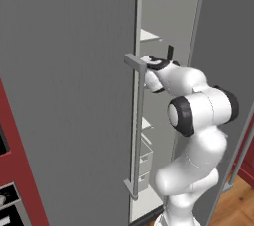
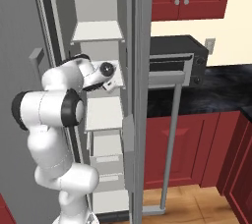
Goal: The ice cube tray has been filled with water. Take the tray and place it in the freezer to make ice. Close the freezer door after placing the tray.
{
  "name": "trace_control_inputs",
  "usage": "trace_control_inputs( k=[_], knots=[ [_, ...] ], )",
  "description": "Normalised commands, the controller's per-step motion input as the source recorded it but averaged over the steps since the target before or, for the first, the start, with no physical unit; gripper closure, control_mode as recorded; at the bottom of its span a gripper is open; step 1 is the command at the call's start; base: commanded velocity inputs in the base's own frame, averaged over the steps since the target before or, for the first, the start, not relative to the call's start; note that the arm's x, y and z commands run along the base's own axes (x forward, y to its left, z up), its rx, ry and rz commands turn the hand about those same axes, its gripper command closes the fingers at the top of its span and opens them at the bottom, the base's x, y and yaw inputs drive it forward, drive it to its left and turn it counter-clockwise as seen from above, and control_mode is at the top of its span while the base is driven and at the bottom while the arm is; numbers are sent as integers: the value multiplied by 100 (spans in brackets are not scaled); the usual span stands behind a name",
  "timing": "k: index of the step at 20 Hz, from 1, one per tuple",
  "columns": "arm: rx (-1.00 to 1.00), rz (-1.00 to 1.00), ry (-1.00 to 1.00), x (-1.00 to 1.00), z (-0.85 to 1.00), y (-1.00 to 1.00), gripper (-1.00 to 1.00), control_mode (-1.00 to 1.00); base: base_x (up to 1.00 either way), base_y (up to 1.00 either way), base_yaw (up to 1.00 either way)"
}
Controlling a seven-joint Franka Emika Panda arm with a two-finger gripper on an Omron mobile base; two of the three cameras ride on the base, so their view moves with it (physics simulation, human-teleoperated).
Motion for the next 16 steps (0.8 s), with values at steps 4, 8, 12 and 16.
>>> trace_control_inputs(
  k=[4, 8, 12, 16],
  knots=[
    [8, -15, -8, -100, 44, -62, -100, -100, 0, 0, 0],
    [9, -9, -3, -100, 90, -58, -100, -100, 0, 0, 0],
    [2, 0, 3, -100, 92, -22, -100, -100, 0, 0, 0],
    [-5, 0, 15, -100, 91, 0, -100, -100, 0, 0, 0]
  ],
)
